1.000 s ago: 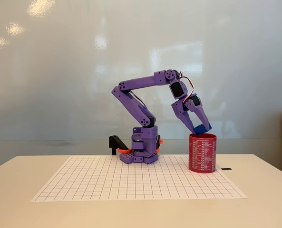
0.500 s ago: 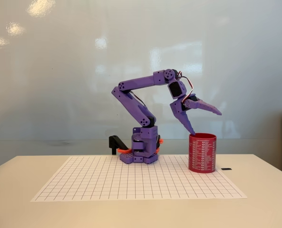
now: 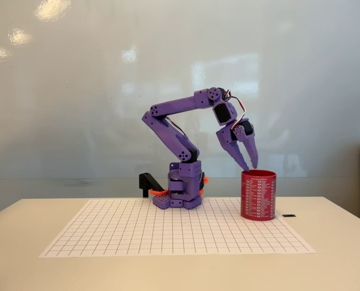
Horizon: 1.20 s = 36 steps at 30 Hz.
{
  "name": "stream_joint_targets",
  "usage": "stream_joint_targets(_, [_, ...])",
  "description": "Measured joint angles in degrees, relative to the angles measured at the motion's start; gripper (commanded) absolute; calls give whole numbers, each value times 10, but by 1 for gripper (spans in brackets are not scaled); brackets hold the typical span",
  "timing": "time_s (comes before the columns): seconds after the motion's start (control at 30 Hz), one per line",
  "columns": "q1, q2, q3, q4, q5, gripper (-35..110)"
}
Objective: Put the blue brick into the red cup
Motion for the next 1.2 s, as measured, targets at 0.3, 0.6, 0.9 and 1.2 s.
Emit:
stream_joint_targets(0.3, [57, 6, 0, -44, -90, -1])
stream_joint_targets(0.6, [341, -35, 9, -275, -191, -1])
stream_joint_targets(0.9, [628, -20, 13, -374, -136, -1])
stream_joint_targets(1.2, [732, 243, 32, -263, -129, -1])
